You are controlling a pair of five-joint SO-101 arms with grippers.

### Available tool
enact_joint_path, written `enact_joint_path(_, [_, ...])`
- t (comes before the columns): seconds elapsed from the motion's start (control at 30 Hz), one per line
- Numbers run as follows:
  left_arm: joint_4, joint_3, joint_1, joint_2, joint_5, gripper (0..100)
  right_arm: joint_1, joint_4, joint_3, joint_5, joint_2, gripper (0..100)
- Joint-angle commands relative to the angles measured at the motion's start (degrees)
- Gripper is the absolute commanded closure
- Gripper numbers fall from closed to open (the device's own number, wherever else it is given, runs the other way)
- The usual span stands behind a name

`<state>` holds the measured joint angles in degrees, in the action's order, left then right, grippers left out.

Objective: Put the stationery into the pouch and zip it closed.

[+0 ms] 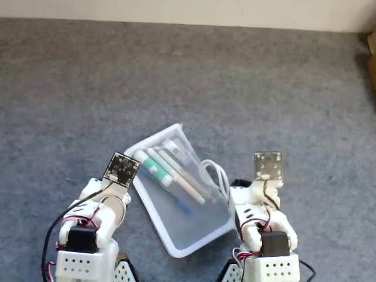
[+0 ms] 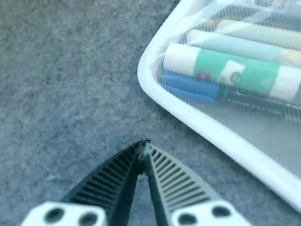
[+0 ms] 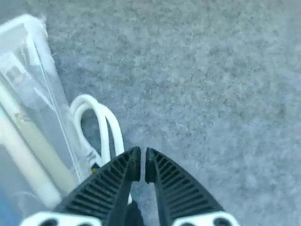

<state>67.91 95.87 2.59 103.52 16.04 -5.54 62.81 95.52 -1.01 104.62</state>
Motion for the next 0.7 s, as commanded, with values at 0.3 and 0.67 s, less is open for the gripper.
enact_joint_path(0.3, [8.18,1.27,0.57,0.4,0.53,99,-0.31,8.84,8.22,0.26,0.57,97.5])
enact_joint_path(0.67, [8.18,1.27,0.57,0.4,0.53,99,-0.31,8.84,8.22,0.26,0.57,97.5])
